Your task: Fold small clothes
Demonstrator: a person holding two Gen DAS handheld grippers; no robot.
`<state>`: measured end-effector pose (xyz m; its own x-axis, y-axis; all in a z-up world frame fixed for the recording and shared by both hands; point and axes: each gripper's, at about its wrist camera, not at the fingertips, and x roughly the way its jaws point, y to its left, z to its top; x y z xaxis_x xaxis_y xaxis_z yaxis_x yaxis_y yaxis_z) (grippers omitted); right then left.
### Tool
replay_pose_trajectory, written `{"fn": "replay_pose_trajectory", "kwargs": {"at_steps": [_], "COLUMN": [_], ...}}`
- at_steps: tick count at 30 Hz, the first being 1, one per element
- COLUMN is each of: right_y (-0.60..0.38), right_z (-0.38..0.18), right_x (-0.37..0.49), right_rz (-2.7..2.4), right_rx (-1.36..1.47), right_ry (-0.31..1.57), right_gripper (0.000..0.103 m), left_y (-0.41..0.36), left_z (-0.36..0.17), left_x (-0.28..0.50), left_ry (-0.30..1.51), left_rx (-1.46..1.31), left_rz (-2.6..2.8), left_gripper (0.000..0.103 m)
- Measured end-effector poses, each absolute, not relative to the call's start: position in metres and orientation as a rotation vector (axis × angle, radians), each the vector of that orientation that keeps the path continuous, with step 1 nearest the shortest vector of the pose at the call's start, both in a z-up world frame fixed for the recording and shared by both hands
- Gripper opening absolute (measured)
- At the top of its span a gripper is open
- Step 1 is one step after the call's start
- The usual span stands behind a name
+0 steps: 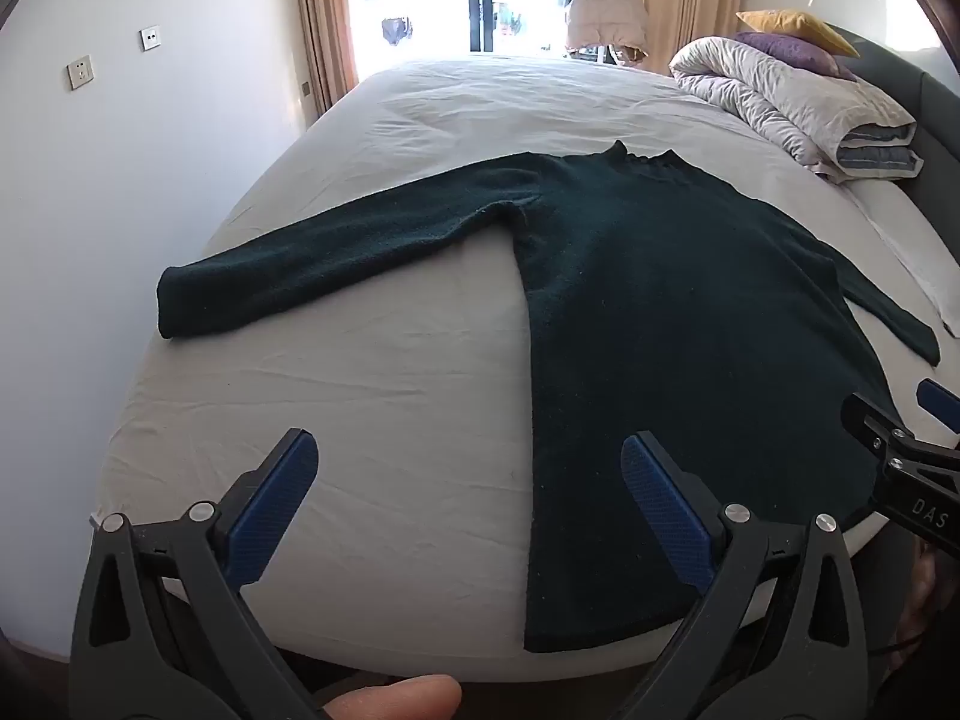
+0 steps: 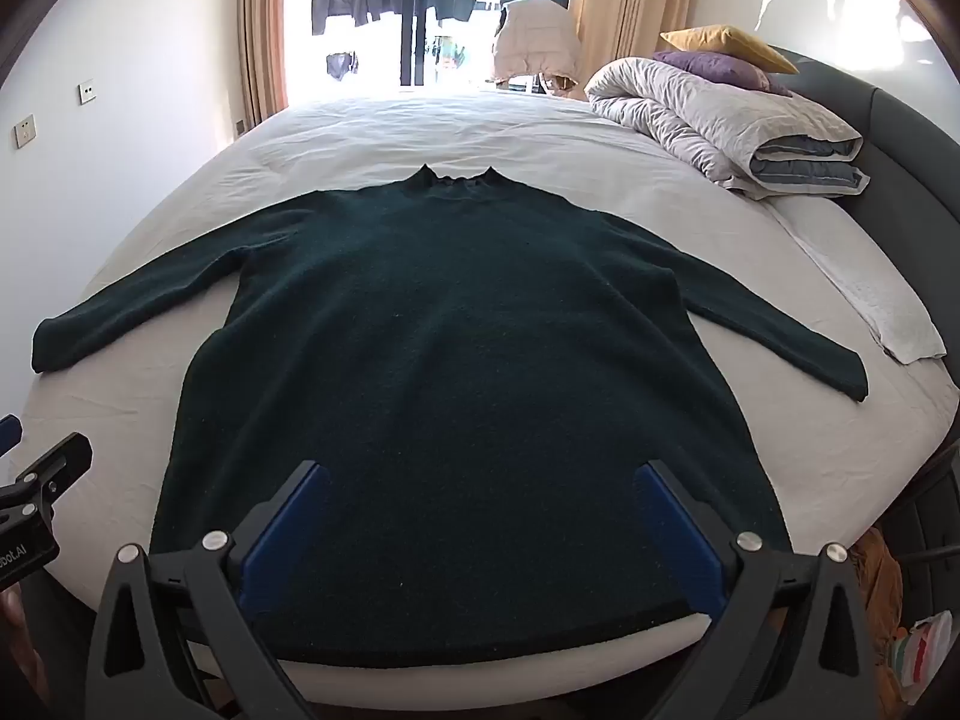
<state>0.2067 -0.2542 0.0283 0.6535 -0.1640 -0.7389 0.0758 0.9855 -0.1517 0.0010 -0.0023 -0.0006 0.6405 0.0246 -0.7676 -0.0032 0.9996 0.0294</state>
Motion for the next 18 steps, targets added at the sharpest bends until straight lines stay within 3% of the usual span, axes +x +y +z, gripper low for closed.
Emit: {"fn": "replay_pose_trajectory", "kwargs": {"at_steps": [18], "right_y": [-0.253], "right_z": [0.027], "right_x": [0.206], "right_rz": [-0.135], "right_rx": [-0.111], "right_ry": [0.849], "right_gripper": [0.103], "left_y": [0.0], "left_z": [-0.005], "left_x": [0.002], "left_ry": [0.881], "left_rx": [0.009], "left_rz": [0.012], "left_gripper": [0.103]}}
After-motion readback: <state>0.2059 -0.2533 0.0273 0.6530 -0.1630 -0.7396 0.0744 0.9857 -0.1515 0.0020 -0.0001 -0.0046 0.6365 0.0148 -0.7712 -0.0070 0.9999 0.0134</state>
